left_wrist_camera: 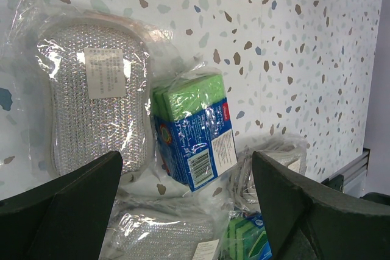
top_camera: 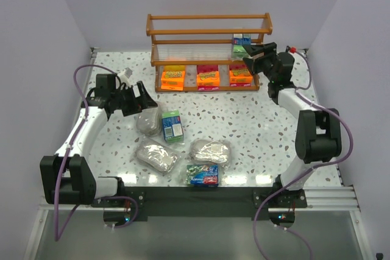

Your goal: Place and organize the cleaning sponges onto the shelf

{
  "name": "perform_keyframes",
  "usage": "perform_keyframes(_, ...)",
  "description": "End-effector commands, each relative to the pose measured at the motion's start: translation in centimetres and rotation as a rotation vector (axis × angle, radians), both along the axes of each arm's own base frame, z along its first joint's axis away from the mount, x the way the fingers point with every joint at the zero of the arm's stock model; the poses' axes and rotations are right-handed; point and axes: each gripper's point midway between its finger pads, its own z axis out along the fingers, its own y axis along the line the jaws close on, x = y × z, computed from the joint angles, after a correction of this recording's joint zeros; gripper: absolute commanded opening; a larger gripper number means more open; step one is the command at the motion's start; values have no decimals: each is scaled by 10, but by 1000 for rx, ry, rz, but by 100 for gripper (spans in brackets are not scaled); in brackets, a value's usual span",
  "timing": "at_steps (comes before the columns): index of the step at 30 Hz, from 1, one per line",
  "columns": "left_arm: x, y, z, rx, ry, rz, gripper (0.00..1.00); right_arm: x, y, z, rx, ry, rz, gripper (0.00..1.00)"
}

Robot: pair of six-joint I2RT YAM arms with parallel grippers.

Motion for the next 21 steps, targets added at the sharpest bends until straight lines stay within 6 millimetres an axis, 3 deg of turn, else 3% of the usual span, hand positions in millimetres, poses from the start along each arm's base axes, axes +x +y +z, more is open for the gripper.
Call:
perform_keyframes(1, 8, -1, 16, -6, -58, -7, 93, -27, 5, 59, 11, -122, 48, 72)
perform_keyframes(3, 7, -2, 16, -9, -55, -10, 93, -39, 5, 69, 0, -126, 60, 75)
perform_keyframes(4, 8, -2, 15, -10, -56, -11, 93, -45, 7, 57, -17, -82, 76, 76)
perform_keyframes(7, 6, -4, 13, -19, -55, -18, 93, -65, 14, 55, -84, -42, 137, 76)
perform_keyframes(8, 5, -4, 12, -24, -53, -21, 93, -77, 22, 34, -107, 53, 196, 75)
perform_keyframes(9, 5, -5, 11, -27, -52, -22, 92, -86, 27, 25, -140, 84, 231, 75)
perform_keyframes(13, 3, -9, 4, -52, -45, -36, 84, -156, 82, -29, -359, 244, 482, 69)
perform_keyframes(15, -1, -13, 2, -66, -42, -58, 64, -181, 106, -42, -385, 256, 555, 64)
perform_keyframes(16, -5, -13, -3, -67, -28, -62, 58, -204, 129, -51, -392, 262, 624, 58)
perform_keyframes(18, -13, -12, -10, -59, -3, -76, 36, -230, 155, -60, -418, 266, 685, 46)
perform_keyframes(19, -20, -12, -19, -55, 21, -77, 14, -239, 161, -65, -424, 276, 702, 24)
perform_keyframes(20, -24, -12, -24, -55, 34, -77, 3, -246, 167, -70, -435, 286, 719, 7)
perform_keyframes(21, -30, -14, -27, -55, 41, -80, 0, -254, 174, -74, -461, 296, 734, 0)
